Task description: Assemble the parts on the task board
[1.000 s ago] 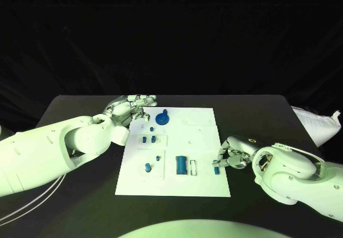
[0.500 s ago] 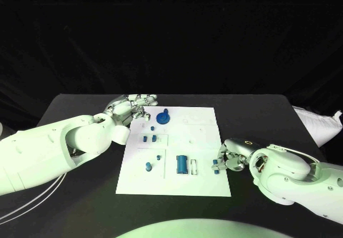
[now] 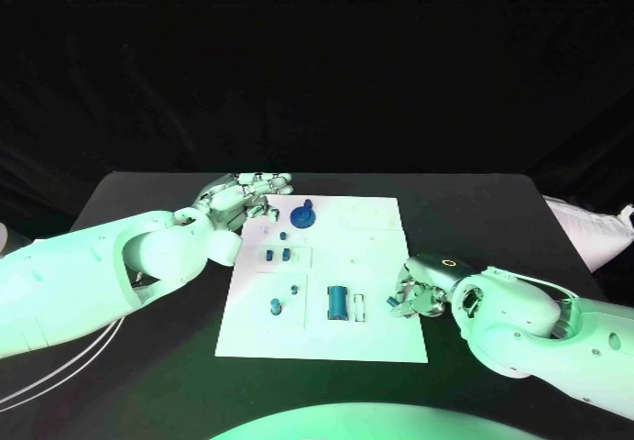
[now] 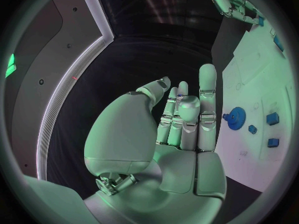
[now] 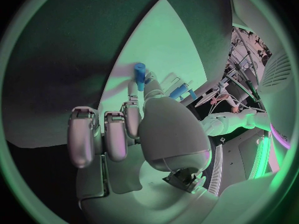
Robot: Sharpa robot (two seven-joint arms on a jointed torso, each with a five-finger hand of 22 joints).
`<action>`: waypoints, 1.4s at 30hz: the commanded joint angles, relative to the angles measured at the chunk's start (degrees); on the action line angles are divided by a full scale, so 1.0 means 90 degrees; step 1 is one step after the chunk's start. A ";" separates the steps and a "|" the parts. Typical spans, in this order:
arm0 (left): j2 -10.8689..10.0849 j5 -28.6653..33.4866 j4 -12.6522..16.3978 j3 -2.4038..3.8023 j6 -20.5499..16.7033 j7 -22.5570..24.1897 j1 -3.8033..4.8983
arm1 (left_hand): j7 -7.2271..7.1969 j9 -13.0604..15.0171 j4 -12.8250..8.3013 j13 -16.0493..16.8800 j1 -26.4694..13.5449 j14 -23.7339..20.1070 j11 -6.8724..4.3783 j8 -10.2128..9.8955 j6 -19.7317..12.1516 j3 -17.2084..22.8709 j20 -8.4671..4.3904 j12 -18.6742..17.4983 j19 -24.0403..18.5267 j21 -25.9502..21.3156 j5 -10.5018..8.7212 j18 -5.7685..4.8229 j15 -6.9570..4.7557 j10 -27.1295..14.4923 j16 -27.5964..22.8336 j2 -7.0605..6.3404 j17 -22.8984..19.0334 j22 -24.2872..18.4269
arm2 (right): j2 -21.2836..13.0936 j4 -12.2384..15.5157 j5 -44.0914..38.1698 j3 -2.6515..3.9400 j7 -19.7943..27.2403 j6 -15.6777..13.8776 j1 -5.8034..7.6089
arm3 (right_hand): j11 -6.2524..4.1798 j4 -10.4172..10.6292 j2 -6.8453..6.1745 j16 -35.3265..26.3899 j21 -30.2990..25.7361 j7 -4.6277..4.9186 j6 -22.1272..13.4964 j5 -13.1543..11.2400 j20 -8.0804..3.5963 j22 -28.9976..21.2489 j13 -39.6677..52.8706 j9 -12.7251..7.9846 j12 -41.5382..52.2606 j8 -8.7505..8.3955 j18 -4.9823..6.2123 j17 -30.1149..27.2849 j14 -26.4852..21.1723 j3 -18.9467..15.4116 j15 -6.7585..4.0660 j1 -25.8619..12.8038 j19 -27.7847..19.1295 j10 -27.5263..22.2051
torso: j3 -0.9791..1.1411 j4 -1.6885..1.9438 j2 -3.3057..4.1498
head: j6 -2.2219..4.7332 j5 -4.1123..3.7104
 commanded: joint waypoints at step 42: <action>0.0019 -0.0014 0.0014 -0.0002 0.0132 0.0014 -0.0001 | -0.0015 -0.0003 0.0000 -0.0010 -0.0063 -0.0039 0.0000 0.0033 -0.0050 -0.0035 0.0035 0.0029 -0.0013 -0.0035 0.0023 0.0123 0.0010 -0.0039 -0.0025 0.0011 -0.0022 -0.0017 | 0.0121 0.0280 0.1212 -0.0002 -0.0063 -0.1214 -0.0023 | -0.0030 0.0319 -0.0339 0.0019 0.0008 0.0029 0.0149 0.0288 0.0018 0.0402 -0.1011 0.0095 -0.0046 -0.0377 -0.0047 0.1065 0.0544 0.3678 0.0024 -0.1207 0.0158 0.0158 | -0.0004 0.0003 0.0001 | 0.0007 0.0036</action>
